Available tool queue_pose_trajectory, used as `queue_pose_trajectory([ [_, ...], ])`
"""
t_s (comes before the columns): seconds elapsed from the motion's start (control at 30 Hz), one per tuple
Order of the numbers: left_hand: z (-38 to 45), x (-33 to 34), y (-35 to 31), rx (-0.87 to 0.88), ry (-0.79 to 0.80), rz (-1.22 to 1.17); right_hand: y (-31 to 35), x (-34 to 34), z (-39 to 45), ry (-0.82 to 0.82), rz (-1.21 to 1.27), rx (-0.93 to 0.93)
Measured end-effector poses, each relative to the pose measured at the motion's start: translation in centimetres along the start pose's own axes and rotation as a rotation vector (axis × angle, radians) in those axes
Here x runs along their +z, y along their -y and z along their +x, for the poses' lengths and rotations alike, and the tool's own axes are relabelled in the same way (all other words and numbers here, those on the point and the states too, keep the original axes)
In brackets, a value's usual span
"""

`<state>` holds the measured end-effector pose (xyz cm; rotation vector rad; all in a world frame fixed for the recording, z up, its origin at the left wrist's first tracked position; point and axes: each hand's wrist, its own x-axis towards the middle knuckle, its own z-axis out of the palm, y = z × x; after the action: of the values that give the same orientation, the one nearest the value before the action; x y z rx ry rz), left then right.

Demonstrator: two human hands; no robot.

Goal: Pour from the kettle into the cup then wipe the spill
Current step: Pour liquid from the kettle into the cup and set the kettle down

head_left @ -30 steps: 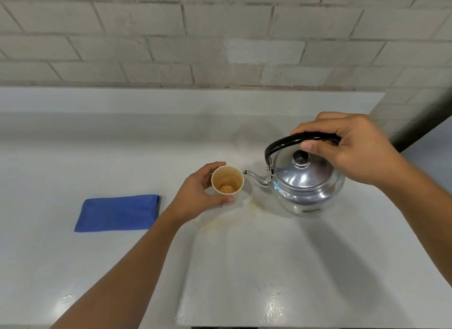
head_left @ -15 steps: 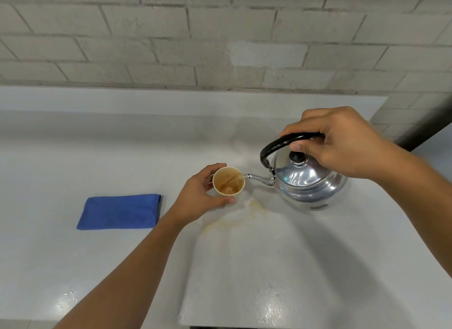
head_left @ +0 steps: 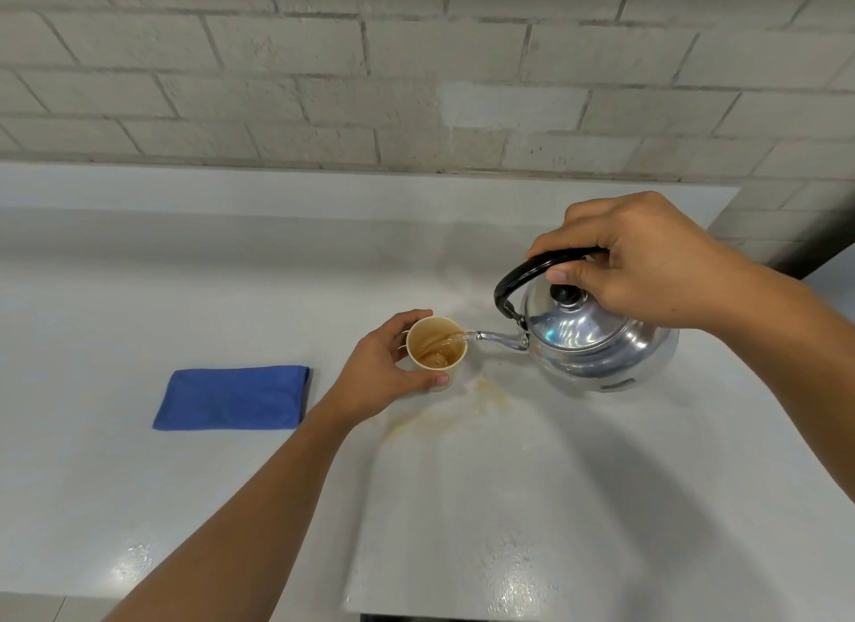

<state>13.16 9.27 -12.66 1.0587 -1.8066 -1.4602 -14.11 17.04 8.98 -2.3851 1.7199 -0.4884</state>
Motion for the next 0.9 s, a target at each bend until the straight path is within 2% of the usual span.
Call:
queue_pose_trajectory([
  [0.9, -0.1, 0.0, 0.0, -0.013, 0.004, -0.019, 0.9, 0.1, 1.5, 0.053, -0.072, -0.034],
])
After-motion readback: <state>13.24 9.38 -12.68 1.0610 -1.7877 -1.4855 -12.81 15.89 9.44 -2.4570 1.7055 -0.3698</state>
